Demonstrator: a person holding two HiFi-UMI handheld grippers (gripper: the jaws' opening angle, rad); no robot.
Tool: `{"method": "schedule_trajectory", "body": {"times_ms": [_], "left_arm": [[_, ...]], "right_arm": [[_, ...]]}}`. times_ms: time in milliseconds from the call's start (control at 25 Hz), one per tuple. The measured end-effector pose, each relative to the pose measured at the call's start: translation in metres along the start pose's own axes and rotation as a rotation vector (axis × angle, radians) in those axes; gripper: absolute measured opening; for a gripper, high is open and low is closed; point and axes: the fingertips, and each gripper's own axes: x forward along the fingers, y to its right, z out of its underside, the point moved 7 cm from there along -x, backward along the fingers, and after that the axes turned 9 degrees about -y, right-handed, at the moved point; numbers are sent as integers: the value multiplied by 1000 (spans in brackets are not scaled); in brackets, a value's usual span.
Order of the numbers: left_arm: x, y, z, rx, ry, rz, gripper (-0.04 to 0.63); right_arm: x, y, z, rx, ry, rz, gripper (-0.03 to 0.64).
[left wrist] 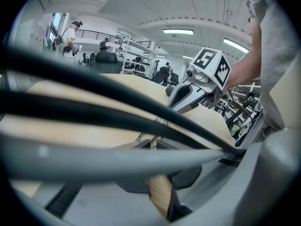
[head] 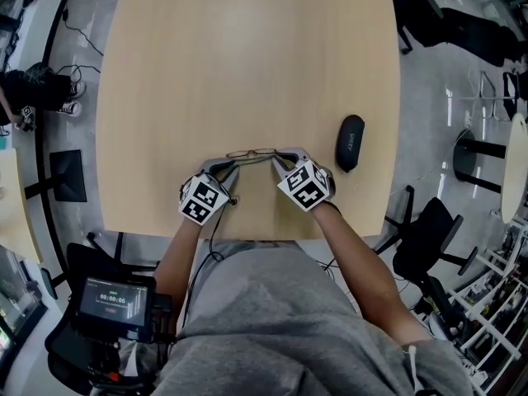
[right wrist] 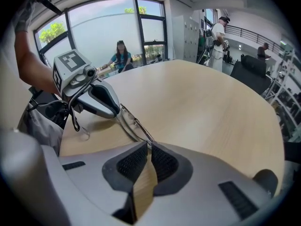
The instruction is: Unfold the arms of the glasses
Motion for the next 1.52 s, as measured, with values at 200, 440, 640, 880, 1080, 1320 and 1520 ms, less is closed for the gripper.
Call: {"method": "schedule_trajectory", "body": {"times_ms": [200,440,640,880,1080,1320,1520], "left_arm": [[1,4,-1,-35,-13,11,37],[3,14,1,-54,-31,20,32],[5,21,3,-66,-38,37,29],[9,29,6,-91,-44,57,26],[14,31,7,-119,-35,77,26],[17,33,10,-173,-15,98,27],[19,39,17,-226,-8,131,28]], "right_arm": [[-2,-3,1,14,-9,10,32],[-6,-10,5,12,-14,-4,31],[-4,-25,7,-4,-19,-29,28],[4,-50,4,-47,-26,-74,26],[9,-61,3,-77,-34,-92,28],[13,-68,-2,-111,-38,-107,28],[19,-82,-6,-149,-34,-143,28]]}}
